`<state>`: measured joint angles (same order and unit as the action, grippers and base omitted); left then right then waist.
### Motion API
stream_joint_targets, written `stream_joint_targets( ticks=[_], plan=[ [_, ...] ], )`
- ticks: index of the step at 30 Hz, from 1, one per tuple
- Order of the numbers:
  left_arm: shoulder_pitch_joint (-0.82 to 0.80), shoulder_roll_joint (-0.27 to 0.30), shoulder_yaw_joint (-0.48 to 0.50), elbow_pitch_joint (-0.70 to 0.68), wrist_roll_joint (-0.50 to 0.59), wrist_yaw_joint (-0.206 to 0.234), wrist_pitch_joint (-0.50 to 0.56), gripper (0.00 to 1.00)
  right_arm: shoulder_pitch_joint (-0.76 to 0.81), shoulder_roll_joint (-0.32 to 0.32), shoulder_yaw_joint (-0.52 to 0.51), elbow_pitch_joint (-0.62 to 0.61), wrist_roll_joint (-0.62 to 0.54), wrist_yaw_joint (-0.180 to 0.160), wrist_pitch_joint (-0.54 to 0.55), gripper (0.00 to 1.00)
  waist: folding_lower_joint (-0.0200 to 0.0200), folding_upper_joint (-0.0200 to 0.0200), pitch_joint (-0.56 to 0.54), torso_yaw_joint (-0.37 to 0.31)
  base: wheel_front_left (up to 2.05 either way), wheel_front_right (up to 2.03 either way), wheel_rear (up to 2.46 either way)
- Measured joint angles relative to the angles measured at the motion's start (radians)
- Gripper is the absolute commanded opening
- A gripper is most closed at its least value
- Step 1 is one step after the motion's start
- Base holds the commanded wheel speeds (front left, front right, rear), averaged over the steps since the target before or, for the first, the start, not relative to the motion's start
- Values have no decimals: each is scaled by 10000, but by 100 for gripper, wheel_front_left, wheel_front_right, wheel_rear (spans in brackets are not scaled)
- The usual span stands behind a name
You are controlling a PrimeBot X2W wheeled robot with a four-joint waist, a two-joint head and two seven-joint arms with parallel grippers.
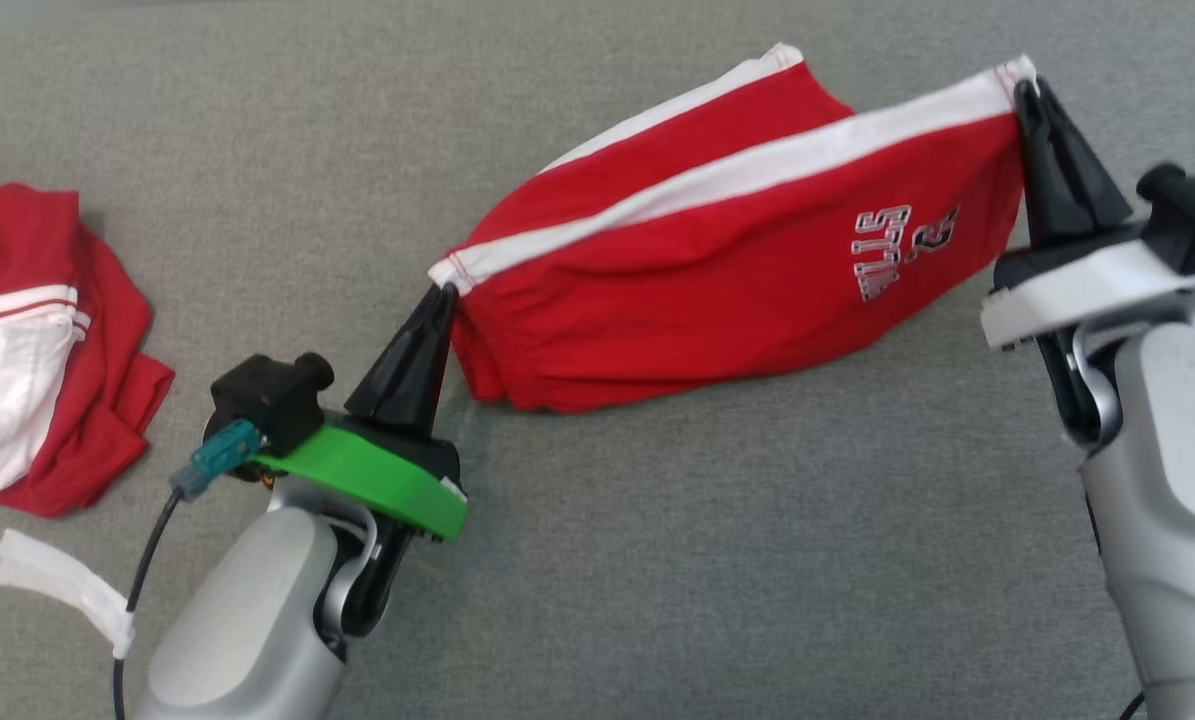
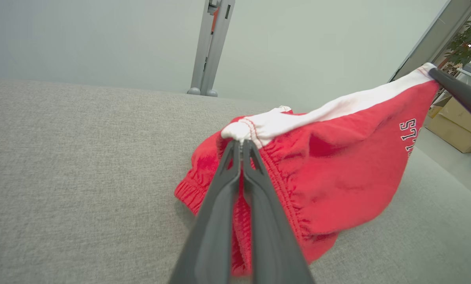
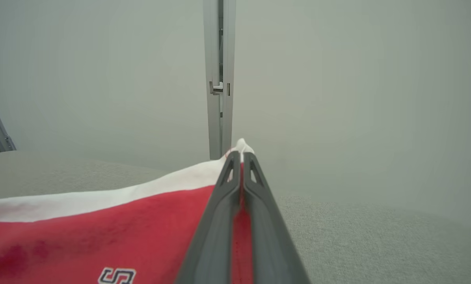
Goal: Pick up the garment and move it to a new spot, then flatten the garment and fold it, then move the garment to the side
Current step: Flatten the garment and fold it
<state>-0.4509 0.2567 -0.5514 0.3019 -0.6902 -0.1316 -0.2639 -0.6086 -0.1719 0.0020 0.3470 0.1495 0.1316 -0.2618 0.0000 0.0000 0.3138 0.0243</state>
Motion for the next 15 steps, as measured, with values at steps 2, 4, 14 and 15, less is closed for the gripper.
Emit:
stream_joint_targets(
  ticks=[2, 4, 14, 15],
  plan=[
    [-383, -84, -10, 123, -50, 0, 0, 0, -770, 0, 17, 596, -249, 0, 0, 0, 0, 0, 298, 127, 0, 0, 0],
    [-728, -155, -27, 228, -130, 0, 0, 0, -1463, -13, 29, 1124, -535, 0, 0, 0, 0, 0, 592, 261, 0, 0, 0],
    [-1890, -403, -205, 458, -414, 0, 0, 0, -3740, -10, -221, 3183, -1848, 0, 2, 47, 1, 0, 1987, 923, 0, 0, 0],
    [-1952, -464, -155, 458, -420, 0, 0, 35, -3866, 21, -322, 3275, -1902, 0, 0, 100, 1, 0, 2111, 980, 0, 0, 0]
  ],
)
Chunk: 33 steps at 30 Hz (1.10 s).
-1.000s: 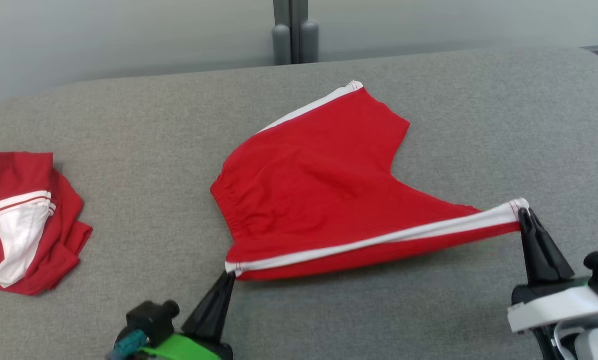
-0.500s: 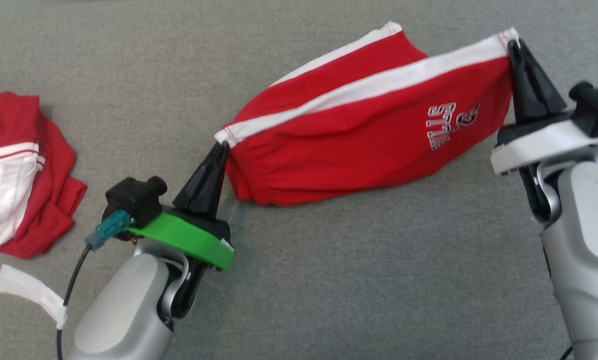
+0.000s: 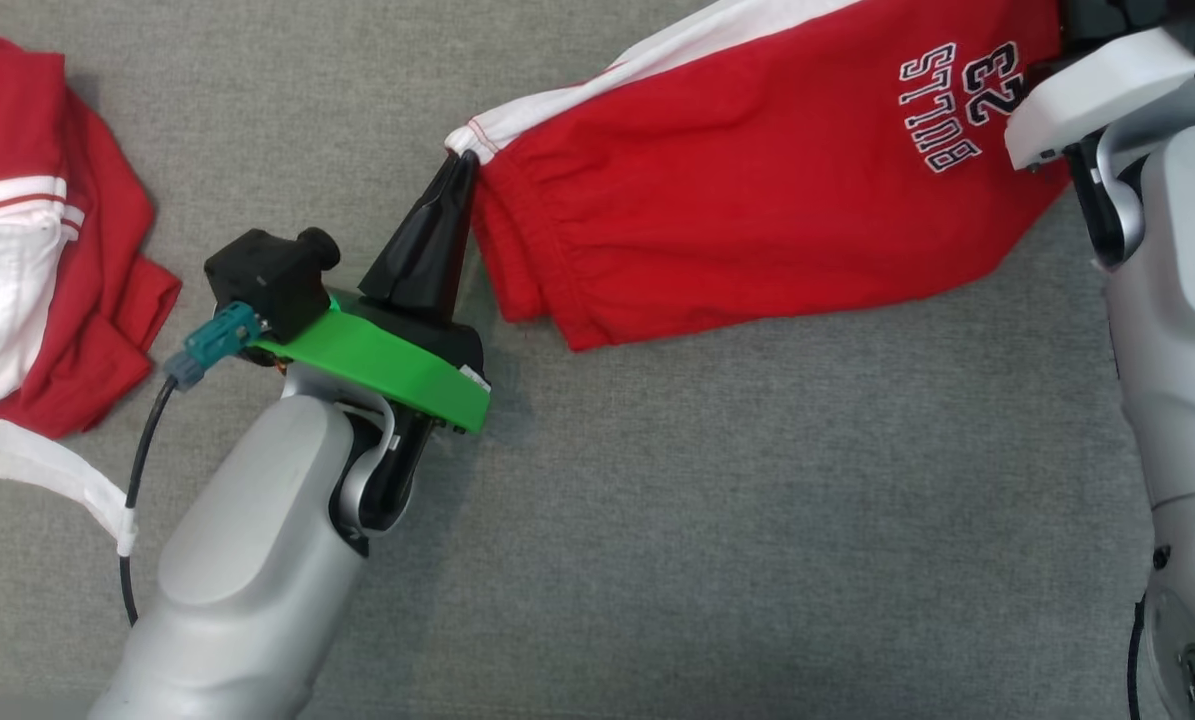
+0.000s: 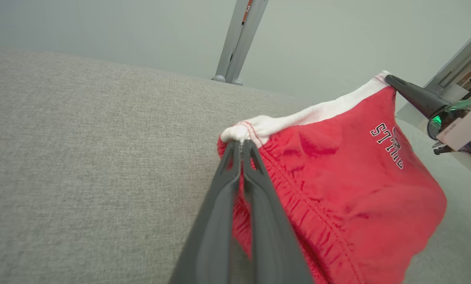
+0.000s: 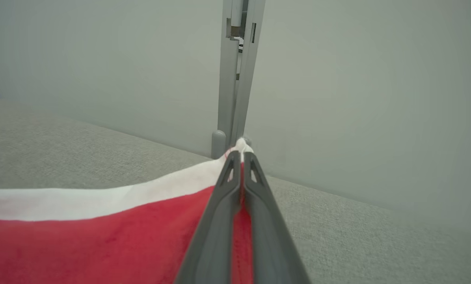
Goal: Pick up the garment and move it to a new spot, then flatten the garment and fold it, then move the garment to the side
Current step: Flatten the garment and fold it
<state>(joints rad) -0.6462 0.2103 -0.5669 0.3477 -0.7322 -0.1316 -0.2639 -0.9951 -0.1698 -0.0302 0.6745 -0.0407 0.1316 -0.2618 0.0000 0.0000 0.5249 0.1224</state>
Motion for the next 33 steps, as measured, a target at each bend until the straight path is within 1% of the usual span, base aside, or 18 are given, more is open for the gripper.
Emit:
stream_joint_targets(
  ticks=[1, 2, 6, 8, 11, 16, 19, 21, 22, 27, 33],
  plan=[
    [-35, -65, 79, 25, 0, 0, 0, 93, -109, 17, -115, 90, -90, 0, 0, 100, 0, 0, 112, 56, 0, 0, 0],
    [-41, -96, 111, 77, 0, 0, 0, 100, -173, 36, -203, 134, -138, 0, 0, 100, 0, 0, 213, 112, 0, 0, 0],
    [24, -282, 383, 109, 58, 0, 0, 100, -116, 161, -372, 12, -69, 0, 0, 100, 0, 0, 417, 303, 0, 0, 0],
    [240, -362, 556, 88, 107, 0, 0, 100, 230, 226, -729, -40, 309, 0, 0, 100, 0, 0, 394, 372, 0, 0, 0],
    [587, -447, 826, 31, 196, 0, 0, 100, 936, 75, -587, 111, 466, 0, 0, 100, 0, 0, 278, 385, 0, 0, 0],
    [970, -531, 909, -61, 395, 0, 0, 100, 1259, -182, -504, 779, 782, 0, 31, 100, 0, 0, 115, 406, 0, 0, 0],
    [1098, -537, 980, -13, 476, 0, 0, 100, 1234, -196, -303, 1279, 984, 0, 546, 100, 0, 0, 34, 417, 0, 0, 0],
    [1127, -539, 968, 35, 533, 0, 0, 100, 1169, -199, -50, 1465, 1114, 0, 692, 7, 0, 0, -24, 415, 0, 0, 0],
    [1148, -539, 991, 69, 558, 0, 0, 100, 1159, -213, 54, 1569, 1227, 0, 721, 0, 0, 0, -67, 411, 0, 0, 0],
    [1491, -560, 1229, 201, 669, 0, 0, 100, 1297, -196, 257, 1939, 1801, 0, 587, 0, 0, 0, -398, 336, 0, 0, 0],
    [2319, -662, 1714, 443, 886, 0, 0, 100, 2275, -318, 71, 2088, 2462, 0, 169, 0, 0, 0, -1115, 115, 0, 0, 0]
  ],
)
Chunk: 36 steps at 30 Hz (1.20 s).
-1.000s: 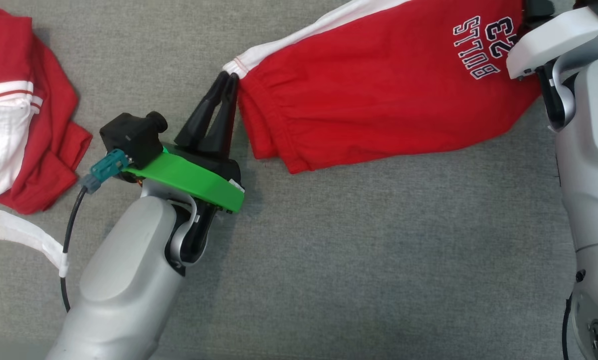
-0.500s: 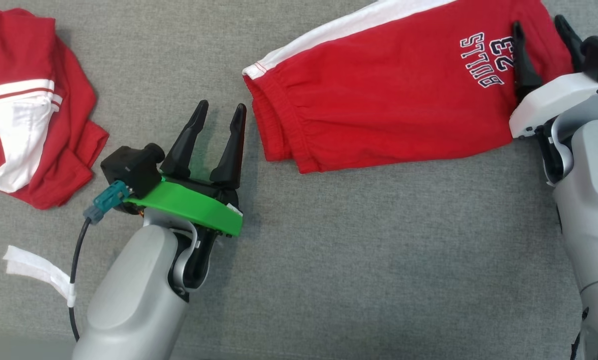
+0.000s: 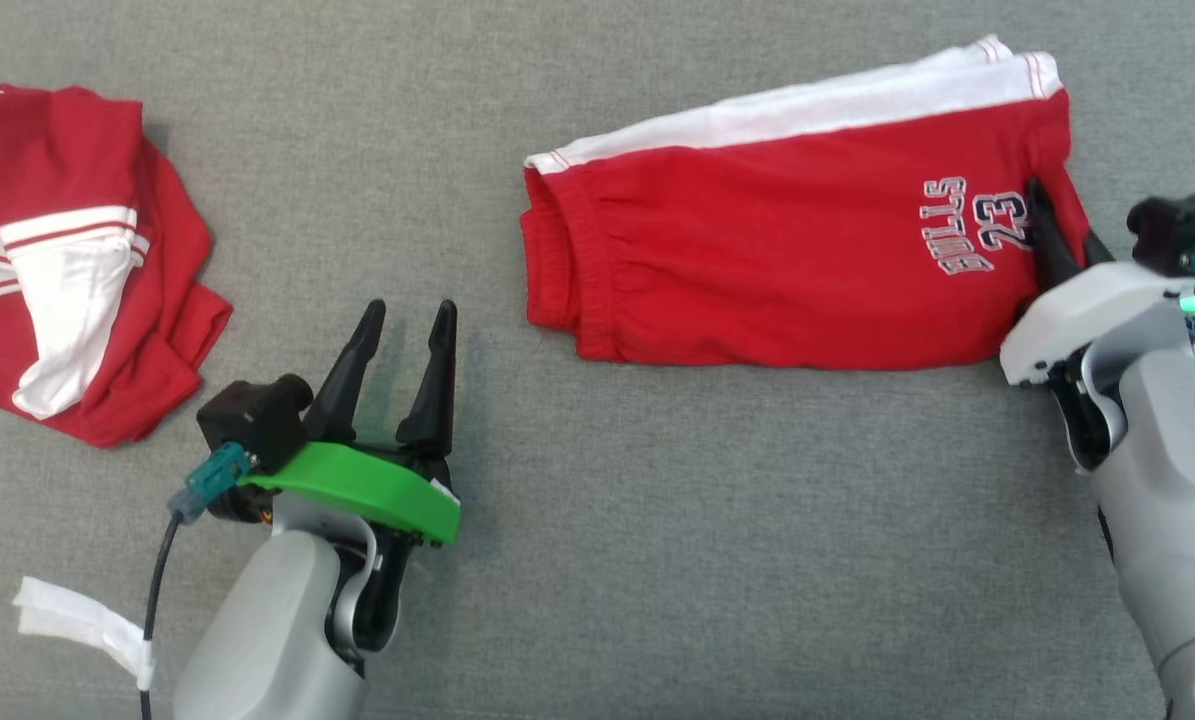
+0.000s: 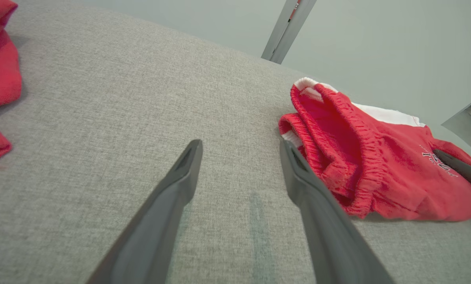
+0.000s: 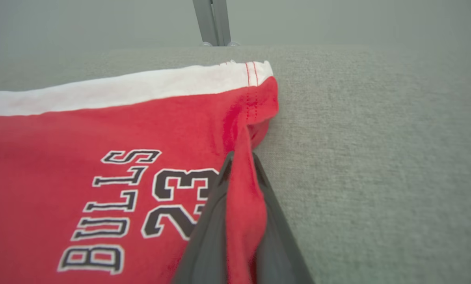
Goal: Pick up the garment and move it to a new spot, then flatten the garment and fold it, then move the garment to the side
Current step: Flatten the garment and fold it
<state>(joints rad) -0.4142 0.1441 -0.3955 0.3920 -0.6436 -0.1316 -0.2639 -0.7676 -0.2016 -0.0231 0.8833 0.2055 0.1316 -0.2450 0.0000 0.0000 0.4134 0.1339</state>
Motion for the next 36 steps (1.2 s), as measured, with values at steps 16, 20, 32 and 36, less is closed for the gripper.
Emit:
stream_joint_targets(
  ticks=[16, 20, 32, 36],
  plan=[
    [1636, -343, -19, 134, 376, 0, 0, 100, 2529, -221, -311, -2079, 882, 0, -169, 0, 0, 0, -1944, -546, 0, 0, 0],
    [1685, -382, -125, 176, 339, 0, 0, 100, 2201, 299, 617, -2871, 1070, 0, -167, 0, 0, 0, -2083, -451, 0, 0, 0],
    [1668, -495, -224, 401, 324, 0, 0, 100, 1430, 1499, 4205, -2171, 1601, 0, 109, 100, 0, 0, -2056, 558, 0, 0, 0],
    [1669, -437, -150, 477, 435, 0, -2, 100, 1551, 1536, 6075, -2585, 3005, -10, -38, 100, 0, 0, -2063, 793, 0, 0, 0]
  ],
)
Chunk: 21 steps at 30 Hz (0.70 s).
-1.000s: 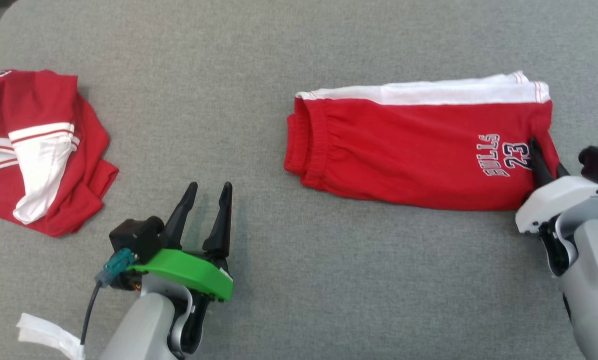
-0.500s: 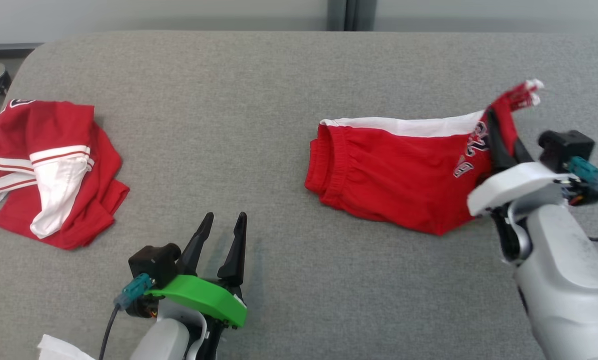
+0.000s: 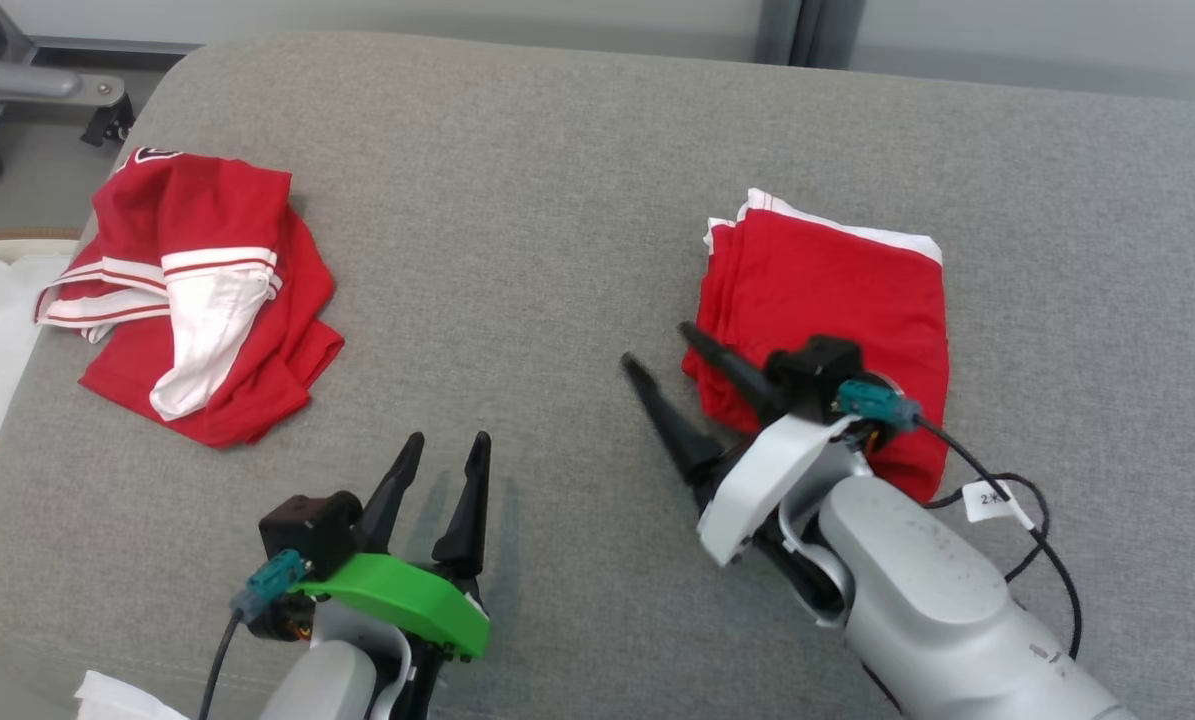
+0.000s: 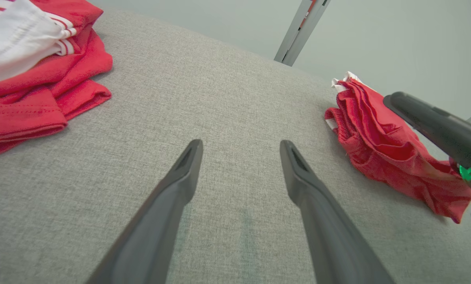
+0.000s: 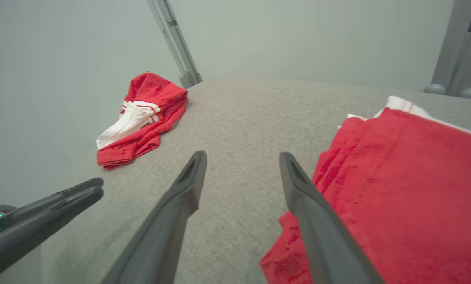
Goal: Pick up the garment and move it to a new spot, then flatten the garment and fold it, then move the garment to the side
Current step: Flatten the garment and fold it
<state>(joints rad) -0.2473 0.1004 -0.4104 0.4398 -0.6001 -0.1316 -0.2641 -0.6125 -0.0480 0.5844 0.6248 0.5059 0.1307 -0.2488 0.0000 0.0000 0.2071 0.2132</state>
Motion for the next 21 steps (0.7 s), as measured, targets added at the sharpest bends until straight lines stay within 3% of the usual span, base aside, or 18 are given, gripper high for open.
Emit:
stream_joint_targets(
  ticks=[5, 15, 21],
  plan=[
    [15, 84, 489, -44, 454, 0, 2, 100, 88, 19, 688, -297, 562, 10, -117, 100, 0, 0, -49, -192, 0, 0, 0],
    [213, 17, 1848, -418, 2159, 0, 0, 100, 1317, -10, -3538, -1413, -2027, 8, -128, 100, 0, 0, -266, -1160, 0, 0, 0],
    [546, -125, 2316, -717, 3162, 0, 0, 100, 2362, -17, -5193, -1833, -2899, 8, -130, 100, 0, 0, -473, -1654, 0, 0, 0]
  ],
)
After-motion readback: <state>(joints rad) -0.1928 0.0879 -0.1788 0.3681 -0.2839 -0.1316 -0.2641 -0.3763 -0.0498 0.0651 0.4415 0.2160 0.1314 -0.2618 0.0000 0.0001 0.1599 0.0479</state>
